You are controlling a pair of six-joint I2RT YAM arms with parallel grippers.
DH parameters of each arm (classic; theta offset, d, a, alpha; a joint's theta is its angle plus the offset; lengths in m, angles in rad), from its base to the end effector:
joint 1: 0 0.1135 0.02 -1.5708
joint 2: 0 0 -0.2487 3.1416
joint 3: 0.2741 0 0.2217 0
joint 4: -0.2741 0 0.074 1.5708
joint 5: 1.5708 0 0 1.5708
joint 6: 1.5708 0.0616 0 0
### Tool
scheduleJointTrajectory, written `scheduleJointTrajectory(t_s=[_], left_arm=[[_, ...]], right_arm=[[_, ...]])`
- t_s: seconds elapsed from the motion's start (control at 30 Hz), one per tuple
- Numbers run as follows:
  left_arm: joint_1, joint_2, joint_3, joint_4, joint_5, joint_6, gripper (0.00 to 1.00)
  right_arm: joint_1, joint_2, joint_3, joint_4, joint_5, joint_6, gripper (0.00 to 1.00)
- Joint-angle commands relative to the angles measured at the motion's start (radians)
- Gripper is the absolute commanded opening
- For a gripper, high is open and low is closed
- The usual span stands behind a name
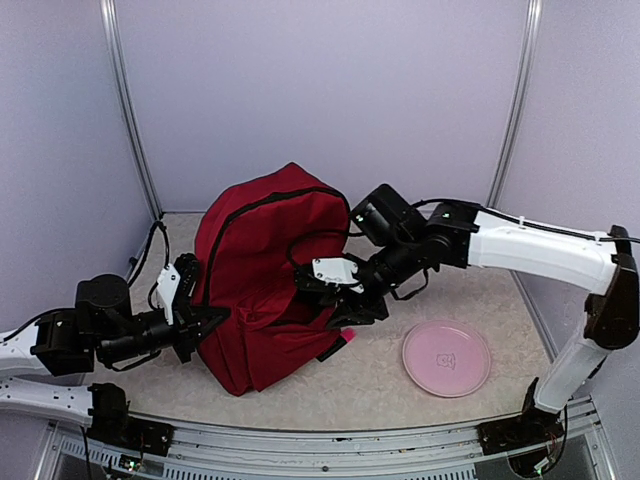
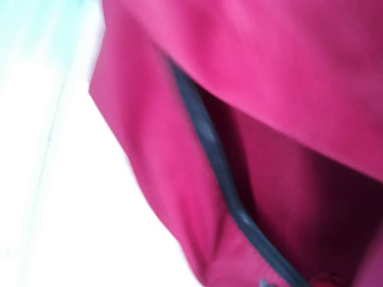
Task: Pack the student bag
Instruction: Adjust the pen in the lower front pocket of the bag, then adjust the pen at the center of the board.
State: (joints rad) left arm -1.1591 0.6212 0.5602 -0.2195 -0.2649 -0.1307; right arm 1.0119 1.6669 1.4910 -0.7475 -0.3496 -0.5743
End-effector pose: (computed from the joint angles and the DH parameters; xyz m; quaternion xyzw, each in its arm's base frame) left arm 0.0799 -0.1426 0.2682 0.3204 0.7286 -0.2740 0.5398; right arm 0.1645 0.3029 0.2776 -0.7040 0.6157 0.2289 0.2700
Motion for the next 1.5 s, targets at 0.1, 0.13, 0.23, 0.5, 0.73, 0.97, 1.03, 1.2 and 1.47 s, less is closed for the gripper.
scheduleJointTrajectory(t_s=[0.1, 0.13, 0.23, 0.5, 0.73, 0.97, 1.03, 1.2, 1.47], left_arm=[[-0.007, -0.031, 0.065, 0.103, -0.105, -0.013, 0.0], [-0.007, -0.031, 0.066, 0.099, -0.132, -0.018, 0.0], [-0.007, -0.032, 0.069, 0.086, -0.196, -0.03, 0.0], [-0.015, -0.025, 0.066, 0.08, -0.204, -0.032, 0.0], [-0.025, -0.011, 0.07, 0.075, -0.217, -0.025, 0.0], [-0.028, -0.008, 0.07, 0.078, -0.225, -0.019, 0.0], [-0.028, -0.006, 0.07, 0.08, -0.223, -0.016, 0.0], [-0.031, -0.005, 0.072, 0.078, -0.22, -0.015, 0.0], [-0.037, -0.006, 0.07, 0.085, -0.215, -0.014, 0.0]], right_arm=[[-0.061, -0.264, -0.303, 0.254, -0.134, 0.226, 0.64], [-0.097, -0.285, -0.36, 0.311, -0.157, 0.292, 0.66], [-0.217, -0.334, -0.519, 0.504, -0.171, 0.462, 0.73], [-0.324, -0.051, -0.474, 0.559, 0.004, 0.569, 0.71], [-0.322, 0.201, -0.348, 0.592, -0.074, 0.636, 0.49], [-0.249, 0.273, -0.361, 0.559, -0.108, 0.593, 0.35], [-0.228, 0.265, -0.389, 0.554, -0.131, 0.593, 0.32], [-0.184, 0.178, -0.495, 0.525, -0.113, 0.63, 0.28], [-0.028, 0.037, -0.593, 0.503, -0.145, 0.63, 0.37]])
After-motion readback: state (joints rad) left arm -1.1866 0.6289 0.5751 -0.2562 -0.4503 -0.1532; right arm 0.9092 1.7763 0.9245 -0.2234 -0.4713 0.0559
